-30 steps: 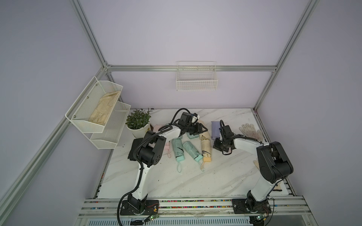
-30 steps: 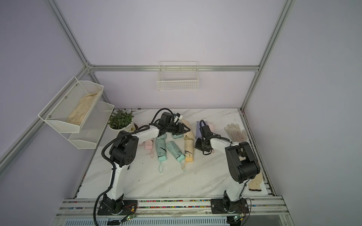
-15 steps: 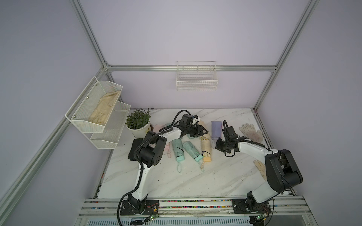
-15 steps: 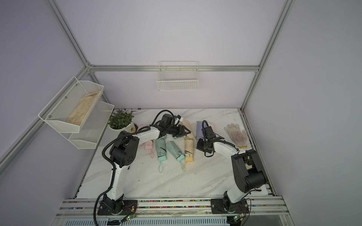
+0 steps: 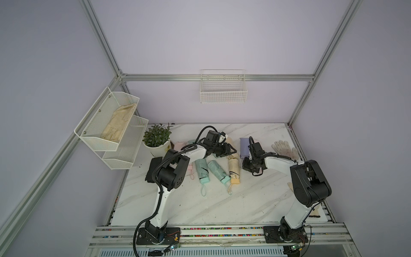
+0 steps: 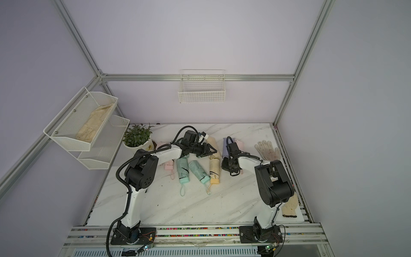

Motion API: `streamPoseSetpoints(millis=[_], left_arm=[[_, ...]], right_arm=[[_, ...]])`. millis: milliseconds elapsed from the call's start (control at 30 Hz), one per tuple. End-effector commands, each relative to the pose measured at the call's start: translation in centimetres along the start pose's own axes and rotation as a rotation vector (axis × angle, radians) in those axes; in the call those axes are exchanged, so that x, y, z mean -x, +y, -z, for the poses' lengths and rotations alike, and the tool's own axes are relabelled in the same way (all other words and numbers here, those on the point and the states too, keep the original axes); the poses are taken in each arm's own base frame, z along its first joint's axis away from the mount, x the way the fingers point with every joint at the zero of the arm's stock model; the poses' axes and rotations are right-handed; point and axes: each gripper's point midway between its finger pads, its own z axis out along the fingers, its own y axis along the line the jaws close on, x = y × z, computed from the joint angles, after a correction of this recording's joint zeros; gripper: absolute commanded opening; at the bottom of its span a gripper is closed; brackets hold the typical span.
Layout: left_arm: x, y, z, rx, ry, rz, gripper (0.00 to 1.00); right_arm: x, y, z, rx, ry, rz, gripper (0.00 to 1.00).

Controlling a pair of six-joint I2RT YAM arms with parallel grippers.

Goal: Take umbrellas out of sleeves
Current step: Move the umbrella to the center of the board.

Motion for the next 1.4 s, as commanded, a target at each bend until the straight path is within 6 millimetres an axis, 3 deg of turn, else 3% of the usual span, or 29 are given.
streamPoseSetpoints(millis=[0, 167, 567, 1033, 1233, 1367], left_arm=[[1.2, -3.7, 1.9, -0.057, -0.043, -0.057, 0.50], [1.2, -3.7, 1.9, -0.058, -0.042, -0.056, 0.50], [1.3, -4.0, 2.2, -0.059, -0.047, -0.055, 0.50], [0.6, -6.1, 1.4, -0.078, -0.035, -0.081, 0.50], [1.5, -3.9, -1.3, 0.018, 0.065, -0.118, 0.51], [2.1, -2.3, -2.1, 0.094, 0.077, -0.132, 0.52]], right_arm=[[0.5, 0.2, -0.2, -0.012, -0.014, 0.007, 0.11], [0.5, -0.1, 0.0, -0.027, -0.020, 0.010, 0.00], [-1.0, -0.9, 2.0, -0.018, -0.033, 0.001, 0.00], [-3.8, -1.8, 5.4, 0.025, -0.052, -0.029, 0.00], [-4.8, -2.0, 6.8, 0.058, -0.070, -0.056, 0.00], [-5.1, -2.1, 7.6, 0.069, -0.086, -0.075, 0.00]])
